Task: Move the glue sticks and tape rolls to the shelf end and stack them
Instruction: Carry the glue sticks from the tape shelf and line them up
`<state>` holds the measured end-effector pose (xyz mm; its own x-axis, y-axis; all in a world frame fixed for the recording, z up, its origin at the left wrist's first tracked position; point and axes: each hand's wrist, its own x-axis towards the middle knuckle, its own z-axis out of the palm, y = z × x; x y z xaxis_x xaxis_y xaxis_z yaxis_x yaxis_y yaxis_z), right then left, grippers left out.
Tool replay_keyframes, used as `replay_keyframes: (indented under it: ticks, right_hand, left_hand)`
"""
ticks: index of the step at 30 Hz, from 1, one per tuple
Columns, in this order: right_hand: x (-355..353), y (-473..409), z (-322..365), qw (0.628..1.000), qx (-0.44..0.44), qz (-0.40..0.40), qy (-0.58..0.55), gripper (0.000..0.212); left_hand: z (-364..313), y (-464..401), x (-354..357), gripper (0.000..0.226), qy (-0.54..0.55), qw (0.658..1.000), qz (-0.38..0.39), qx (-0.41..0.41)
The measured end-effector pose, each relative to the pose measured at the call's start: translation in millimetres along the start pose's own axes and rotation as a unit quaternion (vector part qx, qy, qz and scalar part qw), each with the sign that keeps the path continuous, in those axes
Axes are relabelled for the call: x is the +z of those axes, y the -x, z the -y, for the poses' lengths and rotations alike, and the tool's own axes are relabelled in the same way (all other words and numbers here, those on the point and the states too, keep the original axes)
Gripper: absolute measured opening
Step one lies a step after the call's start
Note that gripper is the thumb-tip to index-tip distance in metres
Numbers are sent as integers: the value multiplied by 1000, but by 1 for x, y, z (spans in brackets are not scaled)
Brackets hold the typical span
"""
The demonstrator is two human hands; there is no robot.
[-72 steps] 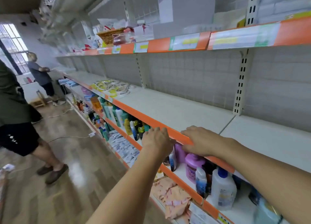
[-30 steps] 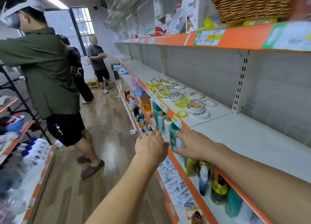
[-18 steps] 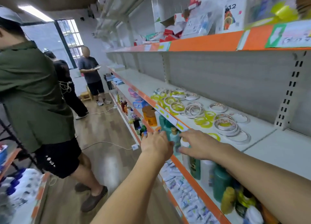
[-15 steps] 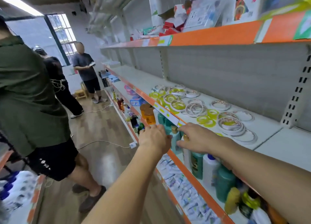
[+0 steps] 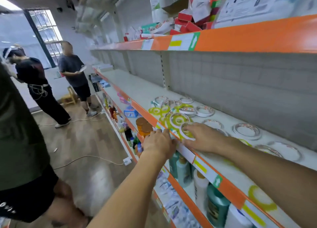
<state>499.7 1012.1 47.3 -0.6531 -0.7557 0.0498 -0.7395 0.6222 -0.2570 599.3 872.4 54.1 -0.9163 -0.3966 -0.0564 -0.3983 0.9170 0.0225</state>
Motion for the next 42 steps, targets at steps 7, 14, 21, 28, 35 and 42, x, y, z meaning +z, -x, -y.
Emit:
replay_keyframes:
  ticks: [7,14,21,28,35,42]
  right_hand:
    - [-17,-73,-17,999,22,-31,-2,49]
    - [-11,-148,-25,998,50,-38,6,50]
    - [7,-226,-28,990,132,-54,-1,32]
    - [19,-270,-12,965,257,-49,15,12]
    - [34,-292,6,936,335,-42,102,27]
    - [51,-297,8,928,342,-71,131,31]
  left_hand:
    - [14,-80,-8,49,17,1000,-16,15]
    - [41,-167,-6,53,22,999,-13,41]
    - [84,-263,-2,46,0,995,-19,102]
    - [129,-345,0,37,-7,979,-22,204]
    - [139,-387,18,44,12,957,-3,290]
    - [144,-403,35,32,112,946,-36,302]
